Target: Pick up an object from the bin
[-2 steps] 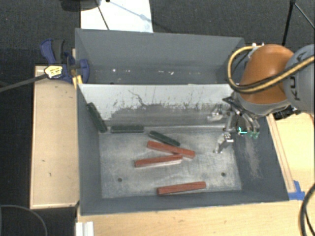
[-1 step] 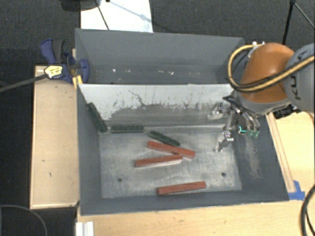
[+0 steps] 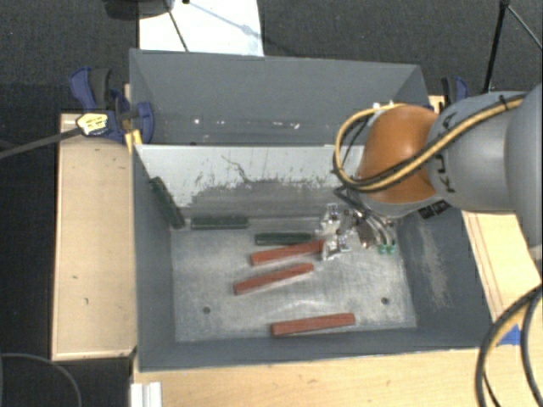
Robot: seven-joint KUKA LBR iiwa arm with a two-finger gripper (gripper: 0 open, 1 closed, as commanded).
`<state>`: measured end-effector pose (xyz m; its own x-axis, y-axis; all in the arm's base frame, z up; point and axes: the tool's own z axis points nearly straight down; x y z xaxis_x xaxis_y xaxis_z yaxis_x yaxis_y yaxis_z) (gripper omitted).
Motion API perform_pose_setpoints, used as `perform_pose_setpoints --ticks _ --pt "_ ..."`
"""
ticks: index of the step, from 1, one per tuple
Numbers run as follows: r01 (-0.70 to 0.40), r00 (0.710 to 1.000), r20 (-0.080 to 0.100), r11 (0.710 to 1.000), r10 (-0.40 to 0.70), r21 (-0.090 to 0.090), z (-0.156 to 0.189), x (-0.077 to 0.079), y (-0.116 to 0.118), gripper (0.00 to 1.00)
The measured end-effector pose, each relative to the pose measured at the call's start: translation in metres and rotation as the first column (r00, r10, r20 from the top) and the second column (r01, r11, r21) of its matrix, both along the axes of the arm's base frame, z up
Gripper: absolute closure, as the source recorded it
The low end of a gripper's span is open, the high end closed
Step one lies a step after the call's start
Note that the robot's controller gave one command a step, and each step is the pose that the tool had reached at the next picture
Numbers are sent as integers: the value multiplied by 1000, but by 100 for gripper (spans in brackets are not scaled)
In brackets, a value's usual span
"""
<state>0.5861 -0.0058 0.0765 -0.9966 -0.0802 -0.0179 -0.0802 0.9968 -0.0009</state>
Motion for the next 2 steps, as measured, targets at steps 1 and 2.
perform_pose_setpoints --ticks 1,2 --pt "-1 1000 0 1000 1 0 0 0 0 100" --pt "-30 1000 -11 1000 30 -1 168 -2 -16 100"
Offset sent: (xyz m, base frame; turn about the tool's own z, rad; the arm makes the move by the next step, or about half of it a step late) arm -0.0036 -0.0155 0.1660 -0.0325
